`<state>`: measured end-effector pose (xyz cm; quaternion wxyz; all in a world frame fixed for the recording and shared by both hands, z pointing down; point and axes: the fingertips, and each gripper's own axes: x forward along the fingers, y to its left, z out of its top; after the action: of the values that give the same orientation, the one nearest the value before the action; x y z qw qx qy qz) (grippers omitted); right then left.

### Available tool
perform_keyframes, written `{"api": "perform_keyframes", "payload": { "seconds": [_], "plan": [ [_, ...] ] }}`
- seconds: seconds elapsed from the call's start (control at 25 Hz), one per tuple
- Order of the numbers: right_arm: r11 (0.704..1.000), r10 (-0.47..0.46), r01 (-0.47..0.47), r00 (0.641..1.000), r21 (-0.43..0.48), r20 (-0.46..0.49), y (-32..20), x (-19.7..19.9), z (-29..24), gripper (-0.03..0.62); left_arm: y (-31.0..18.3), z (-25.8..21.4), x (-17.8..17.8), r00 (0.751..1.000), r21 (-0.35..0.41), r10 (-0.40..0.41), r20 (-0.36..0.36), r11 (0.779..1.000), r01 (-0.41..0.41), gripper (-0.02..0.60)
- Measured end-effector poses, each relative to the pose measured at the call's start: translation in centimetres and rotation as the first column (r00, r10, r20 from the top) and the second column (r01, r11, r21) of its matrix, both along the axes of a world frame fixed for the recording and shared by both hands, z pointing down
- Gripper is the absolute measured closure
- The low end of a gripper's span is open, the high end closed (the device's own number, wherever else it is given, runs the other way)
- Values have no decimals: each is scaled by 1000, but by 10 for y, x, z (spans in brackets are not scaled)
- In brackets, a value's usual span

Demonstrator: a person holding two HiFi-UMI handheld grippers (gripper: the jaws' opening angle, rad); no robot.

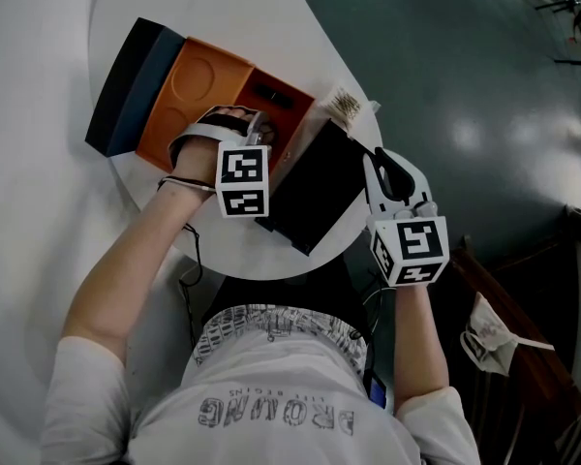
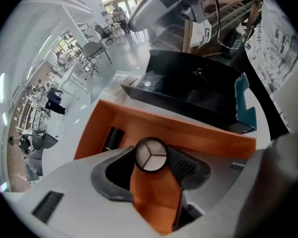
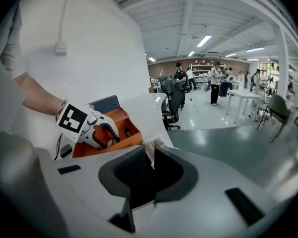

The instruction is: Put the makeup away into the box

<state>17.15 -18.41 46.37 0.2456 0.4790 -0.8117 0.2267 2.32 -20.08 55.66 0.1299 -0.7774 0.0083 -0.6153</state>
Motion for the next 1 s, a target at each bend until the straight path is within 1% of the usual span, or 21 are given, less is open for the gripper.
{"api": "perform_keyframes", "payload": {
  "seconds": [0.32,0.6,0.68,0.76,0.88,1.0],
  "plan": [
    [1000,-19,19,1000,6,1,2,7,-7,530,-3,5,-3,998,-10,-45,49,999,46,342],
    [1000,-27,27,1000,13,-3,6,13,-11,531,-4,4,-3,996,-8,-74,49,997,74,336],
    [999,-32,32,999,14,-1,6,13,-12,531,-5,0,-3,995,1,-94,24,996,94,327],
    [999,-37,37,999,17,0,6,12,-11,530,-6,-6,-2,992,12,-125,-19,992,126,327],
    [998,-48,48,999,27,-2,5,9,-13,530,-11,-20,-1,980,39,-174,-92,983,178,324],
    [997,-65,65,998,39,-2,5,6,-17,528,-15,-35,-3,967,65,-213,-142,973,224,322]
  ]
}}
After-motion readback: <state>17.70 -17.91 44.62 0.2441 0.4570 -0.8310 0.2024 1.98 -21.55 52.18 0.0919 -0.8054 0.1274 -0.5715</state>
